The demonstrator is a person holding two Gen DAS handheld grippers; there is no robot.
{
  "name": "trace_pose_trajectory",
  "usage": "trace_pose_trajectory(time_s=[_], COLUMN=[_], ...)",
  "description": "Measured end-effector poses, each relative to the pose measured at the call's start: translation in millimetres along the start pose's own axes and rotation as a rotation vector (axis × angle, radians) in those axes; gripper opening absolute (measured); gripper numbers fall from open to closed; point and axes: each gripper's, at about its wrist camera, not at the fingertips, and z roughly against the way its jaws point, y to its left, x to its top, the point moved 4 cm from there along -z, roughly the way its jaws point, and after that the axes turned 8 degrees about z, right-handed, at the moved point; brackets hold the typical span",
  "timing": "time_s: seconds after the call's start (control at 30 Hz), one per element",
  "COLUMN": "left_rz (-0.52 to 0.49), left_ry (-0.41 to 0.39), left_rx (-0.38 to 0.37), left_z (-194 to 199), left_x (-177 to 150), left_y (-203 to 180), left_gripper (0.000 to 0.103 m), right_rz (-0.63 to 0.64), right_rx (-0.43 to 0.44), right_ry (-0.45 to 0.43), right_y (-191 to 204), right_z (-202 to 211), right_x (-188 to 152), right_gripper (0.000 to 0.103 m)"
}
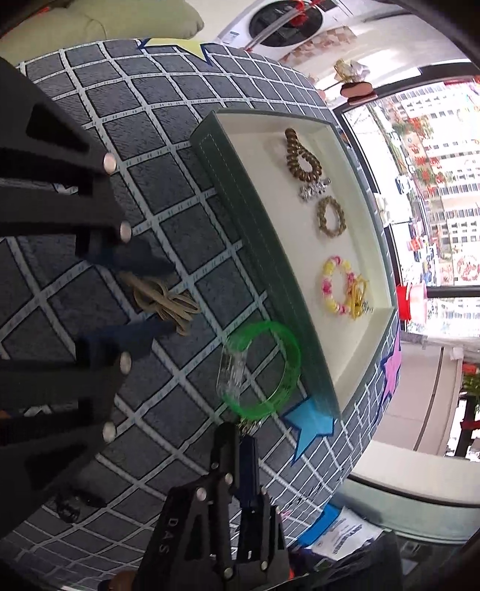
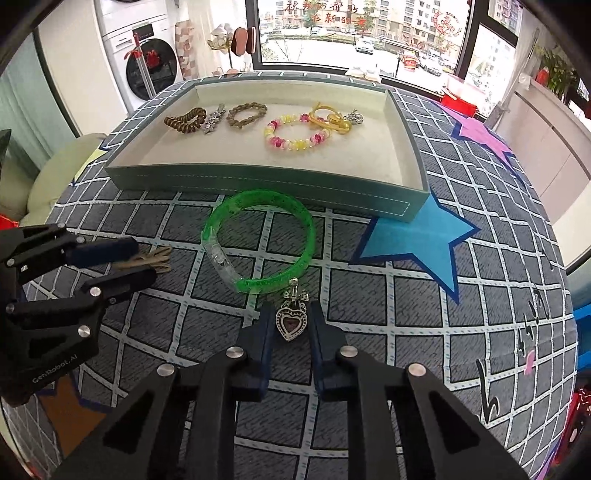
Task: Organize jewelry
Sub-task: 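Grasp the pink heart pendant with the right gripper while the left grasps the tan hair clip, then carry the heart pendant with the right gripper while the left carries the tan clip into the tray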
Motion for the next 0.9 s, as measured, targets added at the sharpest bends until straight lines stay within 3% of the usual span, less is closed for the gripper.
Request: trace_pose_trajectory(time_s=[0.43, 0.9], left_rz=[0.160, 0.250], left_ry=[-0.043, -0.177], left_rx=[-0.019, -0.016], left_z=[12, 54], left_x=[-4, 11], left_y=[14, 15], left_gripper=[0.033, 0.033], right_rz=[-0.050, -0.105], right_rx=[0.041, 0.113], right_ry=[-0.028, -0.067], right_y=[-7, -20], right_z=[15, 40], right_x=[-2, -3], right_gripper=[0.019, 0.019])
